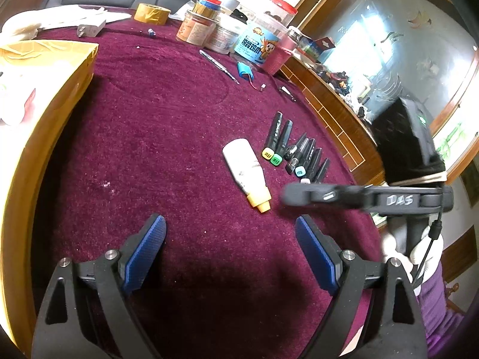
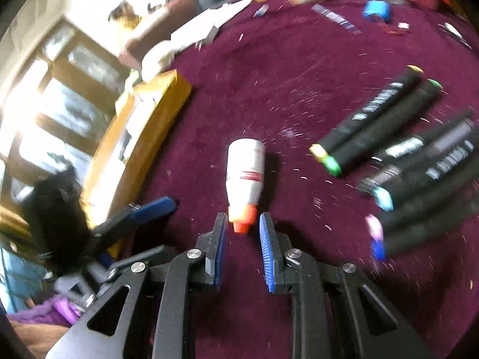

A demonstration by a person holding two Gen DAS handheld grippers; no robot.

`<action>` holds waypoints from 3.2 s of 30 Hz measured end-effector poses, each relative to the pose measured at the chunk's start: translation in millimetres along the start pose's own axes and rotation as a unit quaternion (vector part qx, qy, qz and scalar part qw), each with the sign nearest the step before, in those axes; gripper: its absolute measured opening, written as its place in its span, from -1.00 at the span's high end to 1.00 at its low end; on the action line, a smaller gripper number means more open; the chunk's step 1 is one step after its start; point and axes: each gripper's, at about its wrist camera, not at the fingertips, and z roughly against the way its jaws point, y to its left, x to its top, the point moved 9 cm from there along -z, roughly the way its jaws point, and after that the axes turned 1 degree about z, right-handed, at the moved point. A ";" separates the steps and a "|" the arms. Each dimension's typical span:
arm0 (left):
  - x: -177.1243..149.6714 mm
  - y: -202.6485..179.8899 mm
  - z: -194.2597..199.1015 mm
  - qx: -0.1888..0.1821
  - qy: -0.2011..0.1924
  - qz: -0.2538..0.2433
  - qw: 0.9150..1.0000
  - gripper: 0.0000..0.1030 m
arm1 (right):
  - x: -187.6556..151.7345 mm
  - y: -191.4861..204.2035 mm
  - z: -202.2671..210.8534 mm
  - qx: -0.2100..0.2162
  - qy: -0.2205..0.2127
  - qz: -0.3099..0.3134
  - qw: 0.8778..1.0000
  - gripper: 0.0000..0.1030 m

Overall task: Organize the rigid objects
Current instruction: 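Grasp the orange-capped glue bottle with left gripper while right moves to the markers, then carry the glue bottle to the box with left while right grasps a blue-capped marker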

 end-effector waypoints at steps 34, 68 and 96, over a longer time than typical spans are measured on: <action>40.4 -21.0 -59.6 0.101 0.059 -0.082 0.990 0.09 | -1.2 -147.0 96.2 -0.227 -0.162 -0.159 0.947 0.46; 38.5 -27.4 -36.0 0.082 0.025 -0.159 0.984 0.52 | 0.3 -133.3 76.3 -0.296 -0.142 -0.118 0.937 0.75; 52.0 98.5 182.4 0.076 -0.110 0.004 0.991 0.53 | 23.0 92.2 15.1 0.018 -0.126 -0.012 0.992 0.75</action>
